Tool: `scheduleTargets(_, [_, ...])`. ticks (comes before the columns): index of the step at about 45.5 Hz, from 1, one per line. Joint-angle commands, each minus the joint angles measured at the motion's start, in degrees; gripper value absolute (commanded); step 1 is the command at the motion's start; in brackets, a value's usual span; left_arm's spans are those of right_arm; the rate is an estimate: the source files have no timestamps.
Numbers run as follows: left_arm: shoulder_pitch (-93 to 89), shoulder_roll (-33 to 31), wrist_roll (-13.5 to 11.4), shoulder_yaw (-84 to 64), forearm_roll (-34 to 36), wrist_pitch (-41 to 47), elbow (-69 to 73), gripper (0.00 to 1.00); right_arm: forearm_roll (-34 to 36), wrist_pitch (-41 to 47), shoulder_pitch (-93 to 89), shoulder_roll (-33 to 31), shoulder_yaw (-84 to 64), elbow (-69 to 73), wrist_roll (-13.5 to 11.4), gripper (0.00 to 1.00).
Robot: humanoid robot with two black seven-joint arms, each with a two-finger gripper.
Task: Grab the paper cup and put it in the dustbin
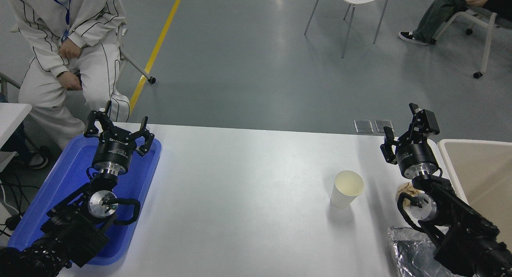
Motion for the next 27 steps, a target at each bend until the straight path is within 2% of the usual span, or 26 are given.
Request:
scheduleTargets(1, [-0.1,0.0,0.0,0.0,0.0,0.0,0.0,1.0,0.0,-0.1,-0.3,-0.1,0.0,-0.1,0.0,1.0])
scheduleTargets(27, [0.0,0.0,0.0,0.0,0.0,0.0,0.0,1.0,0.0,-0.2,-0.3,-0.1,0.1,-0.2,0.0,1.0])
